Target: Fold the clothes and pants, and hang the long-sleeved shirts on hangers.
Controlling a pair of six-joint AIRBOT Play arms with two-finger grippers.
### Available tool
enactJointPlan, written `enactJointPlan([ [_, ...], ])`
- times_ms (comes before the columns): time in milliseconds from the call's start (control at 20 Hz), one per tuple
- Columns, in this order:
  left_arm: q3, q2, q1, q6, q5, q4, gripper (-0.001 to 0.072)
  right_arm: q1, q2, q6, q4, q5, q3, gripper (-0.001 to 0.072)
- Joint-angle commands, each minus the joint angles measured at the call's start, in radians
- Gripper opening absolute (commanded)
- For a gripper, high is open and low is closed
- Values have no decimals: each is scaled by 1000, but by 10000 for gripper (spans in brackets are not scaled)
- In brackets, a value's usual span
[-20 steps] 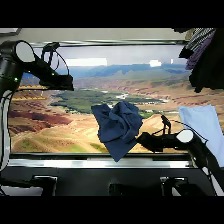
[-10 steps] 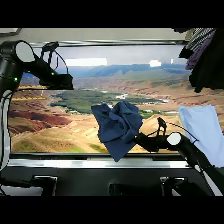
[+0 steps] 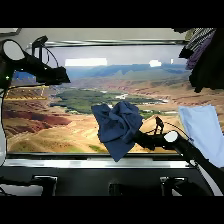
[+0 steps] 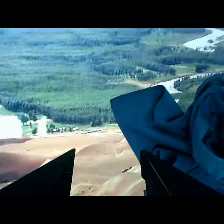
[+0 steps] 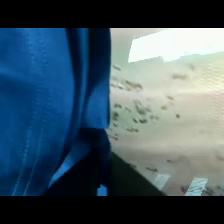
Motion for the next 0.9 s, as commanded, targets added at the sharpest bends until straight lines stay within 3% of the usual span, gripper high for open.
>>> enactJointPlan([
  [0,-77,-1,88,91,69,-191,469,1,-16,-63,30,47,1,31],
  [250,-336,-4,112,266,194,-304,478,1,-1,-73,29,171,1,31],
  [300,-396,-8,111,304,227,-347,561,1,15,-73,29,183,1,31],
  [450,-519,-44,113,407,277,-469,569,1,82,-72,28,197,1,31],
  [700,-562,-163,86,505,280,-623,568,1,158,-72,28,221,1,31],
  [850,-562,-212,55,515,290,-633,568,1,184,-72,29,226,1,31],
])
